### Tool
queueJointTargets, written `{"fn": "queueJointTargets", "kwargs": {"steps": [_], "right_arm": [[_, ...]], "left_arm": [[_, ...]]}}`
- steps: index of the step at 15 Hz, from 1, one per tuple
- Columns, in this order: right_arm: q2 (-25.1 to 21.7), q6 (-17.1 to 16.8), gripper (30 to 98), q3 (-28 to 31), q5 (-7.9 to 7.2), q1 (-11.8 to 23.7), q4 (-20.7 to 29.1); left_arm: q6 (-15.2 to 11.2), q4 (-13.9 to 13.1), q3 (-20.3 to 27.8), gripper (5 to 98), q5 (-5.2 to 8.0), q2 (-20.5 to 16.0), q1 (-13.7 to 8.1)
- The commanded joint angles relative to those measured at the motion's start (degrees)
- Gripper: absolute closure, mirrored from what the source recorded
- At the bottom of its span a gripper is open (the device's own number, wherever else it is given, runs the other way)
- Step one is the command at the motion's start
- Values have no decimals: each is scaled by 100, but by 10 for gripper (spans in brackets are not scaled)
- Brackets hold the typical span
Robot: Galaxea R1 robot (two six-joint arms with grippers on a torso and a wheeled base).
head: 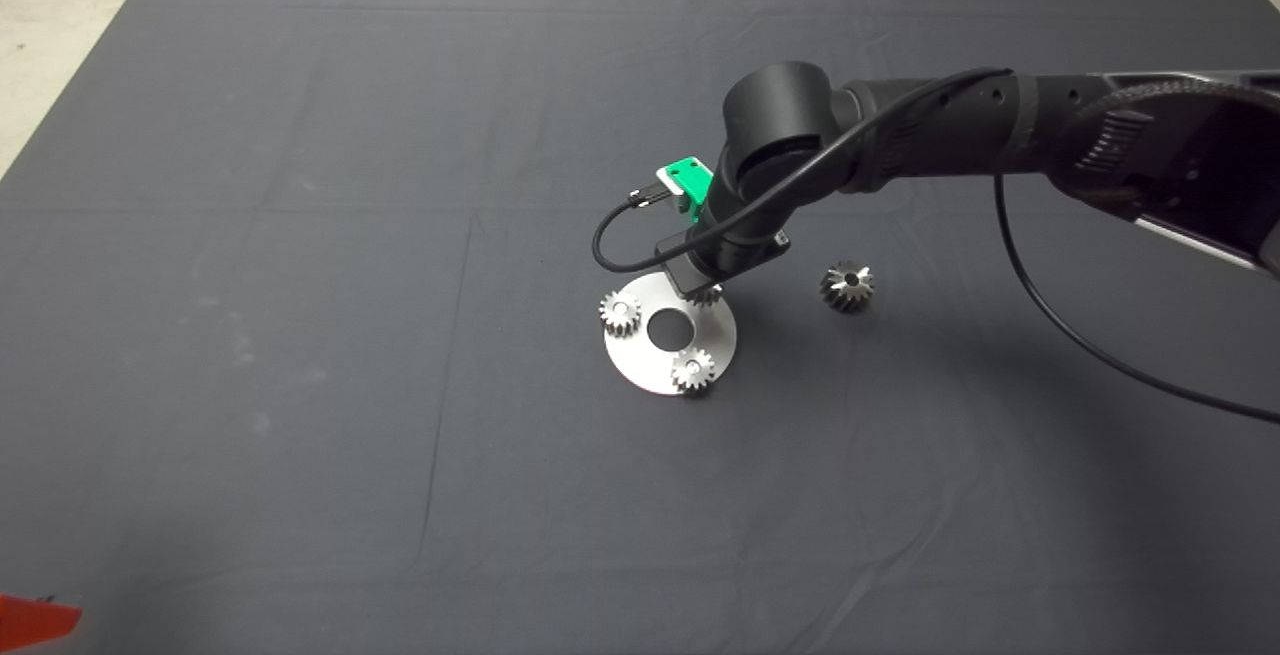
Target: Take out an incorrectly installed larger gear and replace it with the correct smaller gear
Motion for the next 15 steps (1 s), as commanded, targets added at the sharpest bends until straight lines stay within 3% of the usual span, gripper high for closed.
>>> {"fn": "queueJointTargets", "kwargs": {"steps": [1,15], "right_arm": [[-106,23,936,17,-497,165,-132],[-76,14,936,17,-488,148,-154]], "left_arm": [[2,59,28,194,66,-21,-1],[2,59,72,194,66,-56,-1]]}}
